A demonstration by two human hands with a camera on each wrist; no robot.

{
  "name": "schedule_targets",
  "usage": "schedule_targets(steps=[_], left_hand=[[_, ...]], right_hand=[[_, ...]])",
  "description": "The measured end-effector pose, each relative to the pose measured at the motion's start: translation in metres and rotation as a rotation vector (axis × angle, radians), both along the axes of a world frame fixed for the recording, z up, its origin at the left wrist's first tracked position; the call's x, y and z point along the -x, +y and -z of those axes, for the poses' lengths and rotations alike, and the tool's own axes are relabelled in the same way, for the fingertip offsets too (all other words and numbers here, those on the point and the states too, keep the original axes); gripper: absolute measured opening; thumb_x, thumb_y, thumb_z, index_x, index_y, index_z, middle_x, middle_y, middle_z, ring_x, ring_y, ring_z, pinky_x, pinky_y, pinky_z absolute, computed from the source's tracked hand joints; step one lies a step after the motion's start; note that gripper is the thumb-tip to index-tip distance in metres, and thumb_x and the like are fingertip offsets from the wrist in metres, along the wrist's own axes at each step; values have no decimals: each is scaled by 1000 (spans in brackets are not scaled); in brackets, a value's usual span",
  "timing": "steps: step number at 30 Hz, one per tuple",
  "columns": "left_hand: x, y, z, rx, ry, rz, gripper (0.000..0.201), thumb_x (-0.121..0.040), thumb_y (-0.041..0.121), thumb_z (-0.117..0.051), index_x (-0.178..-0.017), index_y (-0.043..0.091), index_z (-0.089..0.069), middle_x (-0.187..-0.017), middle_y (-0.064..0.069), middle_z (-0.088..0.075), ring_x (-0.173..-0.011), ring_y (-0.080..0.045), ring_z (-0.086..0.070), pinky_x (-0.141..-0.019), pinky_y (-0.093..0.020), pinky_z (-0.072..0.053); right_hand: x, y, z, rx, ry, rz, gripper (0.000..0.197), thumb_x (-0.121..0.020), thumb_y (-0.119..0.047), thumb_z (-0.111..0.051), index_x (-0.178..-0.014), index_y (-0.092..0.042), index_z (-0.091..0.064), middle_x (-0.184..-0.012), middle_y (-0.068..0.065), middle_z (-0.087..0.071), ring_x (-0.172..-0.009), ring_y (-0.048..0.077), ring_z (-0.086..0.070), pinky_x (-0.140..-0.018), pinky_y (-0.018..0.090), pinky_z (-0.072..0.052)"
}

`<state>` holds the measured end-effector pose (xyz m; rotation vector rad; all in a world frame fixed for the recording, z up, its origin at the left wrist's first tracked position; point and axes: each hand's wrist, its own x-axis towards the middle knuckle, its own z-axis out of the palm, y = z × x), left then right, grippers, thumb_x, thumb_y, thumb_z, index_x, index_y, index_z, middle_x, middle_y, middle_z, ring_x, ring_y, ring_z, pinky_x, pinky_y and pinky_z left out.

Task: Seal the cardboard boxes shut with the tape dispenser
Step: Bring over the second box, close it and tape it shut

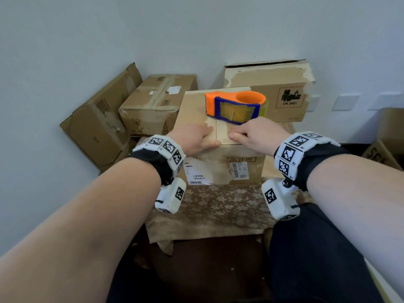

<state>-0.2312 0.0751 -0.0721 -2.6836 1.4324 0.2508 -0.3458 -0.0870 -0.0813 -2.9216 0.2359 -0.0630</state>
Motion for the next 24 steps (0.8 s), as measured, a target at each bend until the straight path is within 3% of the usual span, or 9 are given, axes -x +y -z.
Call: schedule_targets(steps=[5, 12, 24], left_hand=[[15, -10, 18, 172, -19, 29, 63, -98, 48, -36, -145, 7, -32, -150, -13, -35, -134, -29, -38, -108, -38, -30], [9, -13, 36, 152, -138, 39, 74, -92, 60, -27, -149, 12, -26, -156, -9, -25, -139, -32, -30, -110, -42, -28], [15, -17, 36, 96, -150, 12, 75, -93, 56, -35, -151, 11, -19, -158, -7, -18, -144, -27, -21, -114, -37, -20]], right_hand=[[7, -5, 7, 9, 0, -68, 42, -100, -46, -38, -127, -23, -60, -125, 3, -64, -114, 24, -58, -93, 44, -47], [8, -9, 16, 89, -18, -127, 48, -99, -46, -41, -140, -23, -48, -148, -3, -44, -136, 20, -41, -106, 40, -38], [8, -6, 17, 188, -25, -142, 55, -95, -52, -39, -139, -21, -49, -145, 0, -48, -136, 20, -41, -104, 41, -41]])
